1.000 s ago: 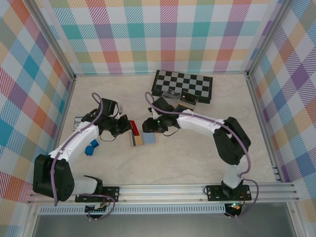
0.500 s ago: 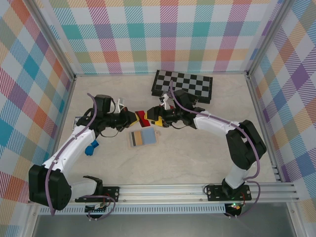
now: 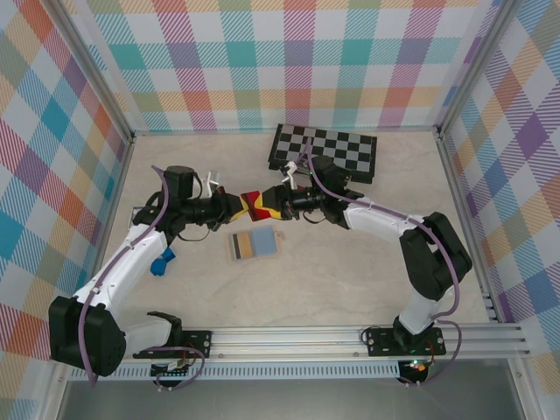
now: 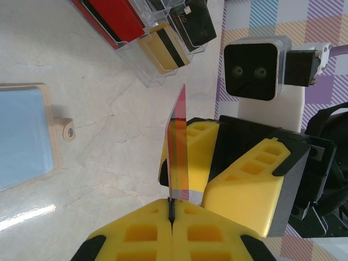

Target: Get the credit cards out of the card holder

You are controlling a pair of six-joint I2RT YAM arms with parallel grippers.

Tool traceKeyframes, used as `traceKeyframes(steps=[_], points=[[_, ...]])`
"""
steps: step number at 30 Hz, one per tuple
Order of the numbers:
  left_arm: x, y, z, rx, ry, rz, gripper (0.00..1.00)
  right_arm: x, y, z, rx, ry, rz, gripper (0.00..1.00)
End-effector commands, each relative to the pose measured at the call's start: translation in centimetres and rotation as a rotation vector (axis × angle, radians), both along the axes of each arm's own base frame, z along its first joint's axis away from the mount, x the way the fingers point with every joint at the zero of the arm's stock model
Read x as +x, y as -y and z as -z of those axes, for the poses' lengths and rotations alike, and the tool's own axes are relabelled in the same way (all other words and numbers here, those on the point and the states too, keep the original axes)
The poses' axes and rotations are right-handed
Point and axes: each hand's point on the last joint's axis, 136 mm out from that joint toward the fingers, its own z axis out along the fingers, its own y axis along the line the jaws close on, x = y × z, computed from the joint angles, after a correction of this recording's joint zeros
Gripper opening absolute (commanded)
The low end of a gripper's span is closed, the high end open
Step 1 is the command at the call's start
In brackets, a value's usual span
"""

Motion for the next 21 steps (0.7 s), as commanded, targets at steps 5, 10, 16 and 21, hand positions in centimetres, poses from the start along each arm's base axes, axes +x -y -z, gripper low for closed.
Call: traceKeyframes(steps=[5,10,16,21], points=[[0.1,-0.8,-0.6,-0.014,0.011,-0.015,0.00,-0.5,0.5,-1.9,0.038,0.057,-0.014,0.32],[-0.1,-0.9,-0.3,-0.003,0.018,-0.010,0.00,-0.5,0.6,-1.8,0.038,0.074,-0.007,0.27],[-0.4,-2.0,1.1,0.083,-0.016,-0.040,0.12,-0.4,1.2,-1.4,-0.013,0.139,0.009,0.08],[-1.2,-4.6,3.1,0.282,-0.017,-0.081,0.49,-0.1,3.0,0.2,-0.169,0.247,0.061,0.00]])
